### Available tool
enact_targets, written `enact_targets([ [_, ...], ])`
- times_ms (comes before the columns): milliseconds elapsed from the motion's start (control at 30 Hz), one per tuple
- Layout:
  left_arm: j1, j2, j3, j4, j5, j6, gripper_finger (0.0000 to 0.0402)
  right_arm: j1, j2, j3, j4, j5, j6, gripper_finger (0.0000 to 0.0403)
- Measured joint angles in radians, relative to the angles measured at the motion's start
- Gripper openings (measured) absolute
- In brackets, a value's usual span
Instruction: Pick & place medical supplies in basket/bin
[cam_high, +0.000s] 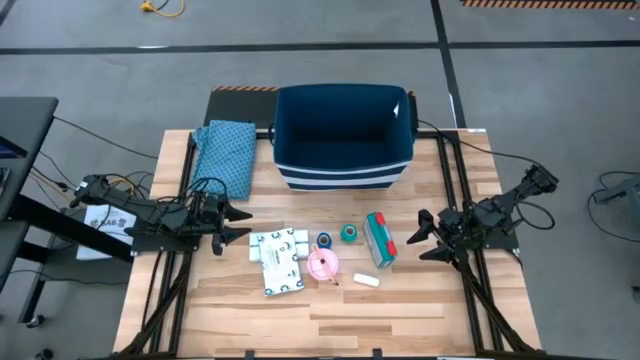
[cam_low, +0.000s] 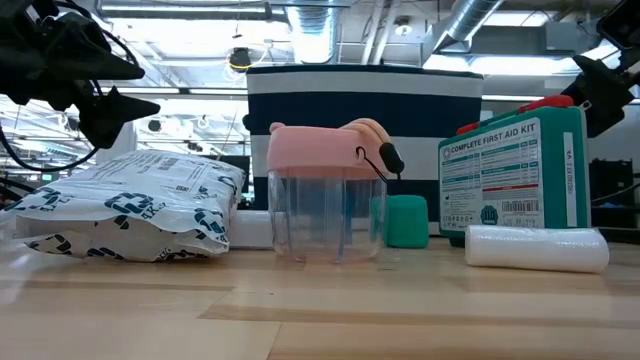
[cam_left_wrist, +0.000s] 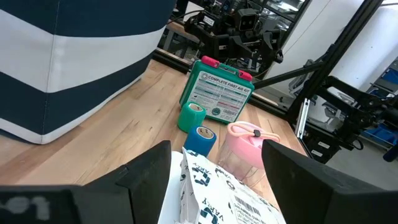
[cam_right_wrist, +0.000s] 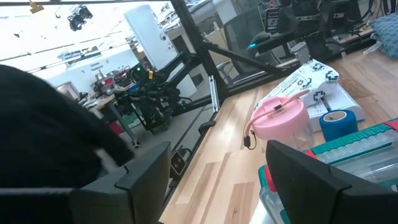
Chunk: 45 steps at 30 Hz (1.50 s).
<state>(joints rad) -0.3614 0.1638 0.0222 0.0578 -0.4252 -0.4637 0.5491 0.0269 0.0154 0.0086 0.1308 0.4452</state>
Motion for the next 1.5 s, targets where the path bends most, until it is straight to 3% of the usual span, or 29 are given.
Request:
enact_targets([
  [333,0.000,0.000,0.000,0.000,0.000,0.000,0.0241,-0.003,0.000,-0.005,0.033,0.009,-0.016,0.0255],
  [700,0.000,0.000,0.000,0.000,0.000,0.000,0.0241,-0.008,0.000,0.007,0.441,0.084,-0.059,0.0255],
  [800,0.000,0.000,0.000,0.000,0.000,0.000,0.0241,-0.032,0.002,0.088,0.443,0.115,-0.094,0.0255],
  [900,0.000,0.000,0.000,0.000,0.000,0.000,0.0241,-0.055,0.044,0.238,0.291,0.177,-0.149,0.0255],
  [1000,0.000,0.000,0.000,0.000,0.000,0.000,0.0241,-0.074,0.140,0.454,0.028,0.269,-0.212,0.0255],
  [1200,0.000,0.000,0.000,0.000,0.000,0.000,0.0241,-0.111,0.457,0.886,-0.559,0.491,-0.147,0.0255],
  [1367,0.000,0.000,0.000,0.000,0.000,0.000,0.0241,-0.168,0.723,1.150,-0.941,0.505,0.014,0.0255],
  [1500,0.000,0.000,0.000,0.000,0.000,0.000,0.0241,-0.212,0.870,1.273,-1.100,0.495,0.141,0.0255],
])
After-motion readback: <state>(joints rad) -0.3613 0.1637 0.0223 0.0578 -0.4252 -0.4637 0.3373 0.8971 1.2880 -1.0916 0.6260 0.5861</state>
